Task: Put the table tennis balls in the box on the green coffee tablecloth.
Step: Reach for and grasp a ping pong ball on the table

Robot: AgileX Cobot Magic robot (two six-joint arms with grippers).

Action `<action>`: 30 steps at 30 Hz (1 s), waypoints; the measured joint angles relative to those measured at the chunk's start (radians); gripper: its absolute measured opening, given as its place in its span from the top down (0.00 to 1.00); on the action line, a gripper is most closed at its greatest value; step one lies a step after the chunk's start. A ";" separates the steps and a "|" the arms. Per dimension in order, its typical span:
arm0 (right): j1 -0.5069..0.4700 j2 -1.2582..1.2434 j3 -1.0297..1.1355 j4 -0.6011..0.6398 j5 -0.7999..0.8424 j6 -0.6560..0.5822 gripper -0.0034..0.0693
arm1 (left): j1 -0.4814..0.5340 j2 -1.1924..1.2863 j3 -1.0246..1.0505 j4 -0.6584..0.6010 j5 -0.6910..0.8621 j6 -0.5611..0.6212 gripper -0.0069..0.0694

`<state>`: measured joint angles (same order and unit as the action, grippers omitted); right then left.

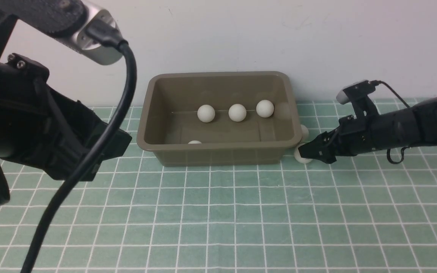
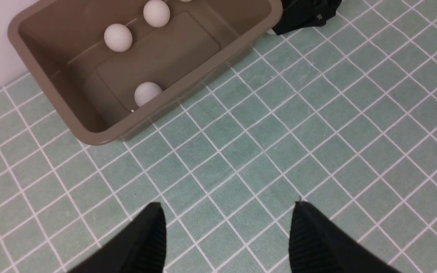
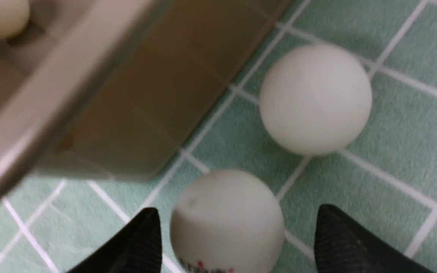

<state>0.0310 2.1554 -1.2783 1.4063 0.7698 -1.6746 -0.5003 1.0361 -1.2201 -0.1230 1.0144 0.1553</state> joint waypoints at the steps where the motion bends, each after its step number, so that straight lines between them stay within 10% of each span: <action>1: 0.000 0.000 0.000 0.013 0.001 -0.001 0.31 | 0.000 0.000 0.000 -0.001 0.000 0.000 0.39; 6: 0.000 0.000 0.000 0.030 0.001 -0.002 0.49 | 0.000 0.000 0.000 0.000 -0.002 0.000 0.39; 30: -0.006 -0.206 -0.048 0.035 0.217 0.109 0.49 | 0.000 0.000 0.000 0.000 -0.011 0.000 0.39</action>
<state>0.0253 1.9492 -1.3267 1.4409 0.9871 -1.5661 -0.5003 1.0361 -1.2201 -0.1233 1.0030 0.1553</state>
